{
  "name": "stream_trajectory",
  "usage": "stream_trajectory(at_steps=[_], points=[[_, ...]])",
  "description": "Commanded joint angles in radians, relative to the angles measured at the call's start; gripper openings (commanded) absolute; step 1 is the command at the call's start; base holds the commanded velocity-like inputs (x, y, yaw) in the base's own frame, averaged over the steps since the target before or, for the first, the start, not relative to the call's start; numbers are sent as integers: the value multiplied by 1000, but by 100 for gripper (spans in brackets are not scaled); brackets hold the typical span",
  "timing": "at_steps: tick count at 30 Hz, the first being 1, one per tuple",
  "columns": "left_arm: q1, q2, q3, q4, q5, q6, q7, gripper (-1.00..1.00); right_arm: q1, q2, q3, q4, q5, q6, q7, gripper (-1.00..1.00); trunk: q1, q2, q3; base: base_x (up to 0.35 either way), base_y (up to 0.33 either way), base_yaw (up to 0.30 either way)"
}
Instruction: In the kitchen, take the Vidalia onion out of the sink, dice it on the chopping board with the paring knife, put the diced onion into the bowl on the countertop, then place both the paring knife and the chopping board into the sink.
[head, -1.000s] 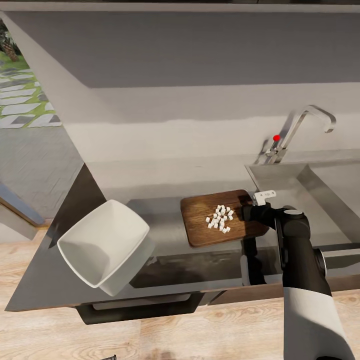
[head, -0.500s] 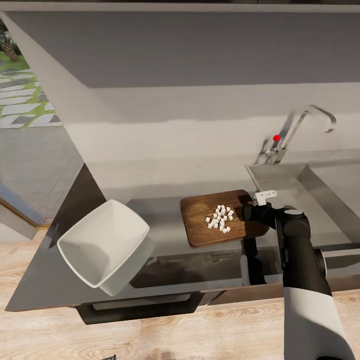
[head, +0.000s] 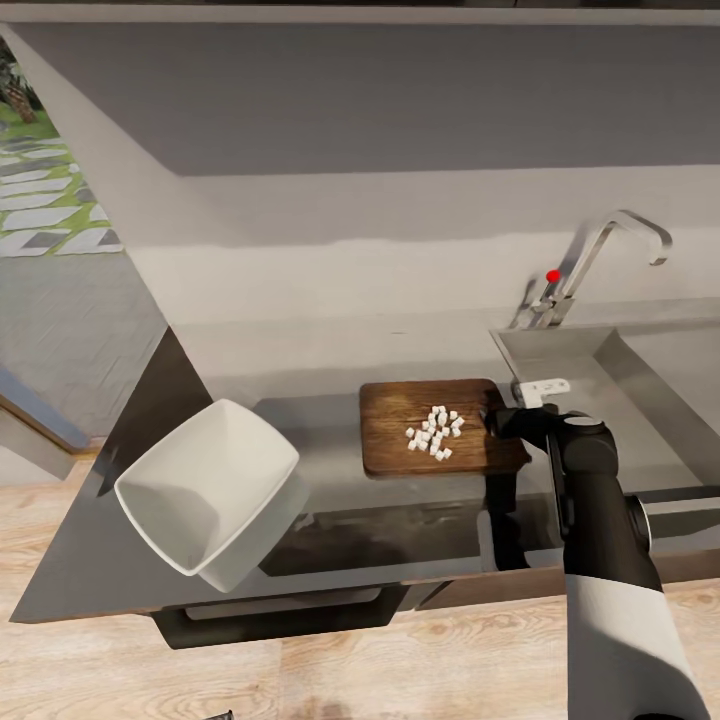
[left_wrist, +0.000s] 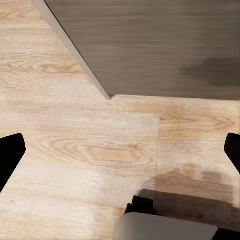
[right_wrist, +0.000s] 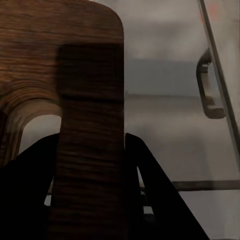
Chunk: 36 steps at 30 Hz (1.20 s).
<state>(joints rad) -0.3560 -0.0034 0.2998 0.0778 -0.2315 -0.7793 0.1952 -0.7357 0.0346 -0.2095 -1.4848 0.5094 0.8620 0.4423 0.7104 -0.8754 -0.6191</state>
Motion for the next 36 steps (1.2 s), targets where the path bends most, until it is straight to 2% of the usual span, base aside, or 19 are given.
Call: stream_trajectory(at_steps=[1, 8, 12, 16, 20, 33, 36], points=[[-1, 0, 5, 4, -11, -5, 7, 100, -1, 0, -2, 46, 31, 3, 4, -100, 0, -1, -1, 0, 0, 0], [-1, 1, 6, 4, -11, -5, 7, 100, -1, 2, 2, 45, 29, 4, -5, -100, 0, -1, -1, 0, 0, 0], [-1, 1, 5, 4, -11, -5, 7, 100, -1, 5, 32, 42, 28, 7, -5, -100, 0, -1, -1, 0, 0, 0], [-1, 1, 5, 4, -11, -5, 7, 100, -12, 23, 37, 38, 28, 18, -5, -100, 0, -1, -1, 0, 0, 0], [-1, 2, 5, 4, -11, -5, 7, 100, -45, 39, 38, 37, 28, 62, -4, -100, 0, -1, -1, 0, 0, 0], [-1, 2, 5, 4, -11, -5, 7, 100, -51, 38, 39, 8, 28, 66, 1, -100, 0, -1, -1, 0, 0, 0], [-1, 2, 5, 4, -11, -5, 7, 100, -51, 38, 39, -21, 29, 102, 0, -100, 0, -1, -1, 0, 0, 0]])
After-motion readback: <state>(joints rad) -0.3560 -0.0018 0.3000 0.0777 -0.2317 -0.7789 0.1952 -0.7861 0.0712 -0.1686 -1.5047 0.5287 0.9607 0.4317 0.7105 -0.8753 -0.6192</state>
